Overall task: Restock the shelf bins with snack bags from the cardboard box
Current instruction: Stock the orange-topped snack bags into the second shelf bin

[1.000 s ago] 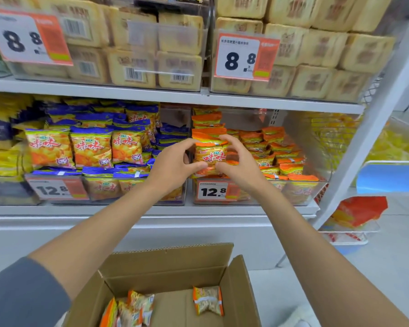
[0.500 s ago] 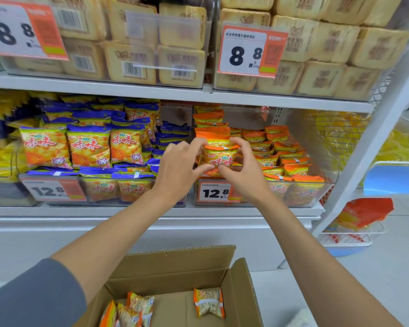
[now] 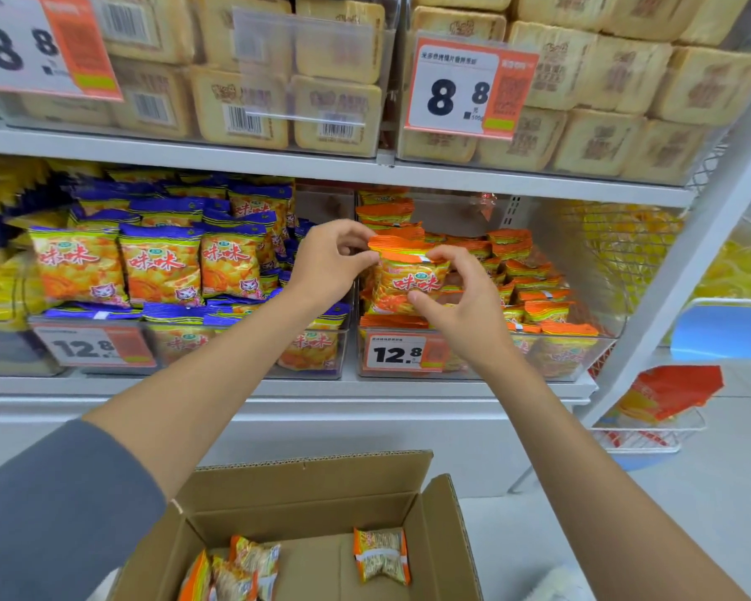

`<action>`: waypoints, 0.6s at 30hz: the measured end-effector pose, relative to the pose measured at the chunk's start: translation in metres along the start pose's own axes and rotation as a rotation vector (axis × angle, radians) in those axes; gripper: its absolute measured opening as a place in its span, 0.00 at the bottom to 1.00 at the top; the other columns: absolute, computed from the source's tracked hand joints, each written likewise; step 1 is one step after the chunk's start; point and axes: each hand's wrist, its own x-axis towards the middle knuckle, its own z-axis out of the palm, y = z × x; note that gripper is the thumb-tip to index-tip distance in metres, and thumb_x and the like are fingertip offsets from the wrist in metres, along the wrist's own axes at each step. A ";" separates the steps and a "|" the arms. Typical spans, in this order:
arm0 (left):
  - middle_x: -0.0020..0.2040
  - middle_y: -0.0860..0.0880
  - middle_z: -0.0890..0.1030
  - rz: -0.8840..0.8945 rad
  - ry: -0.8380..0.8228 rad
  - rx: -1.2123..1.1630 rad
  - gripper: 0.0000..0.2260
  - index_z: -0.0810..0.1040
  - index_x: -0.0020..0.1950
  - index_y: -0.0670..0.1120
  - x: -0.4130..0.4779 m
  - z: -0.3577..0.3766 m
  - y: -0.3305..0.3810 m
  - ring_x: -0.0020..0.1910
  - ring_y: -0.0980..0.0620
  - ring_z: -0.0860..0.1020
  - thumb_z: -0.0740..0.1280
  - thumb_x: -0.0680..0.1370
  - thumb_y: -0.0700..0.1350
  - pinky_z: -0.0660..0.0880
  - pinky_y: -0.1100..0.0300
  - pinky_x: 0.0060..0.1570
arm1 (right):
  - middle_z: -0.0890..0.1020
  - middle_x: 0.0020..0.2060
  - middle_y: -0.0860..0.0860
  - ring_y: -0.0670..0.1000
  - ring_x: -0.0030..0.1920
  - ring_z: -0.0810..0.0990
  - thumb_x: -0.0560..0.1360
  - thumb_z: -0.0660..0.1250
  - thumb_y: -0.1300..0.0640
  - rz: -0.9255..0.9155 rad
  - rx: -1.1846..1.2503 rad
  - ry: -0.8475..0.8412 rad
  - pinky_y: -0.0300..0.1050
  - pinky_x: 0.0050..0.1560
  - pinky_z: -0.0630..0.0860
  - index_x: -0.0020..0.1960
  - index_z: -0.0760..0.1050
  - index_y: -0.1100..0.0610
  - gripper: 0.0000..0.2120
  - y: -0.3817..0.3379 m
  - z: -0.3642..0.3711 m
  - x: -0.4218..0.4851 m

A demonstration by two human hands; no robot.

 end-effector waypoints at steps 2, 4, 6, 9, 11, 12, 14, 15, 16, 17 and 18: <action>0.47 0.51 0.83 -0.012 -0.004 -0.007 0.09 0.82 0.55 0.46 0.004 0.002 0.001 0.42 0.60 0.78 0.72 0.75 0.40 0.75 0.60 0.50 | 0.72 0.57 0.46 0.42 0.49 0.73 0.72 0.74 0.54 -0.067 -0.141 -0.077 0.30 0.48 0.74 0.61 0.71 0.47 0.20 -0.001 0.005 0.000; 0.48 0.51 0.82 -0.025 -0.020 -0.001 0.10 0.81 0.57 0.46 0.004 0.002 -0.002 0.38 0.60 0.75 0.71 0.76 0.40 0.74 0.64 0.44 | 0.70 0.55 0.46 0.44 0.48 0.73 0.72 0.74 0.53 -0.066 -0.202 -0.183 0.42 0.52 0.78 0.61 0.71 0.47 0.20 -0.002 0.010 -0.001; 0.49 0.51 0.82 -0.036 -0.016 -0.011 0.10 0.81 0.59 0.46 0.001 0.002 -0.005 0.41 0.60 0.76 0.69 0.77 0.41 0.71 0.69 0.41 | 0.68 0.60 0.47 0.45 0.57 0.70 0.72 0.73 0.52 -0.040 -0.186 -0.177 0.46 0.61 0.75 0.61 0.72 0.46 0.20 0.000 0.011 0.000; 0.53 0.51 0.82 -0.073 -0.013 -0.101 0.09 0.81 0.58 0.47 -0.002 0.001 -0.004 0.49 0.60 0.78 0.65 0.80 0.41 0.72 0.72 0.47 | 0.57 0.74 0.47 0.48 0.74 0.57 0.73 0.71 0.49 -0.057 -0.170 -0.093 0.45 0.71 0.61 0.64 0.71 0.46 0.21 0.002 0.013 -0.003; 0.57 0.52 0.80 -0.098 -0.061 -0.164 0.11 0.79 0.62 0.49 -0.006 -0.001 -0.002 0.53 0.60 0.77 0.64 0.81 0.44 0.73 0.68 0.52 | 0.55 0.76 0.45 0.46 0.75 0.56 0.75 0.69 0.50 -0.015 -0.116 -0.138 0.45 0.71 0.62 0.68 0.68 0.47 0.23 0.002 0.015 -0.005; 0.59 0.53 0.79 -0.085 -0.097 -0.161 0.12 0.77 0.64 0.51 -0.009 -0.002 -0.002 0.53 0.60 0.77 0.64 0.81 0.46 0.74 0.65 0.54 | 0.55 0.76 0.45 0.45 0.75 0.57 0.76 0.68 0.50 0.005 -0.105 -0.165 0.44 0.70 0.63 0.70 0.66 0.48 0.24 0.001 0.016 -0.005; 0.60 0.55 0.77 -0.022 -0.131 -0.065 0.17 0.73 0.68 0.56 -0.019 -0.004 -0.004 0.49 0.55 0.77 0.66 0.79 0.50 0.76 0.61 0.52 | 0.53 0.77 0.44 0.45 0.75 0.57 0.77 0.66 0.50 0.018 -0.137 -0.201 0.40 0.67 0.63 0.73 0.63 0.50 0.26 0.000 0.016 -0.004; 0.61 0.55 0.76 0.016 -0.113 0.006 0.17 0.73 0.68 0.56 -0.023 -0.004 -0.006 0.47 0.53 0.76 0.66 0.79 0.51 0.76 0.60 0.51 | 0.52 0.77 0.44 0.46 0.75 0.56 0.77 0.66 0.49 0.016 -0.159 -0.217 0.40 0.67 0.62 0.74 0.61 0.49 0.28 -0.001 0.015 -0.003; 0.62 0.55 0.75 0.044 -0.082 0.056 0.17 0.74 0.68 0.55 -0.027 -0.005 -0.009 0.45 0.52 0.76 0.67 0.79 0.51 0.76 0.59 0.51 | 0.50 0.77 0.44 0.46 0.76 0.55 0.77 0.66 0.48 0.017 -0.169 -0.231 0.41 0.68 0.61 0.76 0.60 0.49 0.30 -0.002 0.014 -0.003; 0.63 0.54 0.74 0.056 -0.051 0.076 0.17 0.76 0.67 0.54 -0.029 -0.006 -0.010 0.45 0.52 0.76 0.67 0.78 0.52 0.77 0.59 0.52 | 0.49 0.78 0.43 0.47 0.77 0.52 0.77 0.67 0.47 0.024 -0.169 -0.241 0.44 0.71 0.60 0.76 0.58 0.47 0.32 -0.003 0.013 -0.003; 0.64 0.53 0.72 0.054 -0.028 0.071 0.17 0.76 0.67 0.53 -0.031 -0.006 -0.011 0.45 0.53 0.77 0.67 0.78 0.53 0.77 0.59 0.53 | 0.47 0.78 0.43 0.47 0.77 0.50 0.76 0.67 0.45 0.033 -0.165 -0.238 0.47 0.72 0.58 0.77 0.57 0.44 0.33 -0.004 0.012 -0.004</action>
